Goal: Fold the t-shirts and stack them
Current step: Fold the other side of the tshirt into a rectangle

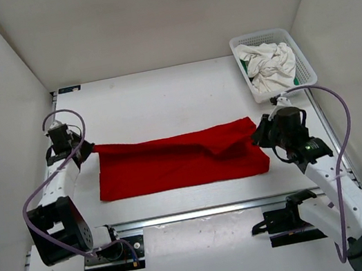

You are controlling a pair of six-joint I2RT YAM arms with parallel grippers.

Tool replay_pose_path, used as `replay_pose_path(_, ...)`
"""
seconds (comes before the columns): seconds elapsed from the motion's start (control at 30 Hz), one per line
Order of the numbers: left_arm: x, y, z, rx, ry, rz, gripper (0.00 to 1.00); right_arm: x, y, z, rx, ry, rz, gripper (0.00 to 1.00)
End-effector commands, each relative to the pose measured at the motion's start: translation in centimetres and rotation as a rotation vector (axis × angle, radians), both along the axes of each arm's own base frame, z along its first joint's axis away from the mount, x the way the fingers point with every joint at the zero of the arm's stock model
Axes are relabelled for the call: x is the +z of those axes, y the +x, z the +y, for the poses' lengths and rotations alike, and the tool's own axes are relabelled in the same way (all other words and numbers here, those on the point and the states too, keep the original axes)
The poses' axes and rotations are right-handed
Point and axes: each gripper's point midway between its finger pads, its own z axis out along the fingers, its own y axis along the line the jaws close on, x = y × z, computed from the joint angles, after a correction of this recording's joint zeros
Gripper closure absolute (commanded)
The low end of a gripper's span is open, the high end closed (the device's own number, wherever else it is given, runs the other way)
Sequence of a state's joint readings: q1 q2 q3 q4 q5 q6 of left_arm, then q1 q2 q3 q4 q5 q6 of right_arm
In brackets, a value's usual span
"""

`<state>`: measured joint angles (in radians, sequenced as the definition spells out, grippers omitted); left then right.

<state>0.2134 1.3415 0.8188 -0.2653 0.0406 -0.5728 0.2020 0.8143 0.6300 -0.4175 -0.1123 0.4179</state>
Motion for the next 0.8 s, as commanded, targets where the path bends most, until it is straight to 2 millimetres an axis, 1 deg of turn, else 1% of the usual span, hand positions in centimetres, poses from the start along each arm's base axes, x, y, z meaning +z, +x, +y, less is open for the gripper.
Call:
replay_pose_path(0.0,1.6,-0.6,-0.3,-0.032,0.069,-0.021,1.0,0.2,-1.3,-0.8,-0.03,0.002,0.0,1.0)
replay_pose_path(0.07,-0.2,-1.9,-0.4,-0.034,0.06,0.022,1.0,-1.1,-2.5,-0.8,-0.039,0.011,0.056,1.0)
replay_pose_path(0.1,-1.3,-2.7,-0.5,-0.029,0.035,0.052,1.0,-2.4,-3.2,-0.5,-0.034,0.011,0.096,1.0)
replay_pose_path(0.13,-1.9,-3.1,-0.5,-0.018,0.013,0.065,1.0,-3.1,-3.6,-0.5,-0.036,0.008,0.118,1.0)
replay_pose_path(0.17,-3.4,-4.2,-0.2,0.002,-0.02,0.092,1.0,-4.3,-4.3,-0.2,-0.03,0.02,0.164,1.0)
replay_pose_path(0.2,-3.6,-4.2,-0.6,-0.008,-0.065,0.073,1.0,-4.8,-4.7,0.1,-0.022,0.024,0.185,1.0)
replay_pose_path(0.23,-4.9,-5.2,-0.9,0.003,-0.112,0.092,1.0,-5.6,-5.5,0.5,-0.013,0.026,0.221,1.0)
replay_pose_path(0.27,-5.6,-5.8,-1.2,0.0,-0.112,0.101,1.0,-5.6,-5.7,0.9,-0.017,0.014,0.227,1.0)
replay_pose_path(0.3,-6.1,-6.3,-2.0,-0.012,-0.122,0.12,0.97,-5.6,-5.9,0.9,-0.03,-0.014,0.235,1.0)
replay_pose_path(0.33,-6.2,-6.6,-2.0,-0.006,-0.107,0.124,0.94,-5.8,-6.1,0.6,-0.041,-0.046,0.242,1.0)
replay_pose_path(0.37,-6.7,-7.1,-2.3,0.001,-0.116,0.134,0.85,-6.0,-6.4,0.4,-0.05,-0.073,0.269,1.0)
replay_pose_path(0.4,-6.9,-7.5,-2.2,0.015,-0.129,0.125,0.71,-6.2,-6.6,-0.3,-0.071,-0.096,0.3,1.0)
replay_pose_path(0.43,-7.4,-8.0,-1.8,0.053,-0.159,0.122,0.57,-6.2,-6.7,-0.3,-0.073,-0.097,0.311,1.0)
replay_pose_path(0.47,-7.0,-7.9,-1.8,0.056,-0.185,0.097,0.42,-6.2,-6.8,-0.5,-0.078,-0.104,0.314,0.99)
replay_pose_path(0.5,-6.6,-7.8,-1.2,0.087,-0.194,0.063,0.35,-6.0,-6.6,-0.5,-0.069,-0.098,0.302,0.92)
replay_pose_path(0.53,-6.2,-7.7,-1.0,0.101,-0.202,0.047,0.32,-5.7,-6.5,-0.6,-0.072,-0.101,0.296,0.9)
replay_pose_path(0.6,-4.4,-6.9,-0.5,0.115,-0.189,-0.023,0.31,-5.2,-6.1,-1.6,-0.099,-0.132,0.277,0.82)
replay_pose_path(0.63,-3.2,-6.4,-0.5,0.111,-0.177,-0.065,0.3,-4.5,-5.7,-2.1,-0.123,-0.144,0.256,0.77)
replay_pose_path(0.67,-1.5,-5.7,-1.0,0.082,-0.146,-0.121,0.32,-3.3,-5.0,-2.3,-0.12,-0.162,0.21,0.7)
replay_pose_path(0.7,-0.3,-5.0,-2.7,0.021,-0.132,-0.15,0.32,-2.6,-4.6,-2.3,-0.113,-0.166,0.185,0.68)
replay_pose_path(0.73,0.7,-4.6,-3.2,0.004,-0.1,-0.18,0.34,-1.2,-4.1,-1.7,-0.084,-0.149,0.152,0.69)
replay_pose_path(0.77,1.9,-4.1,-5.4,-0.073,-0.083,-0.213,0.37,0.2,-3.6,-0.1,-0.017,-0.122,0.112,0.73)
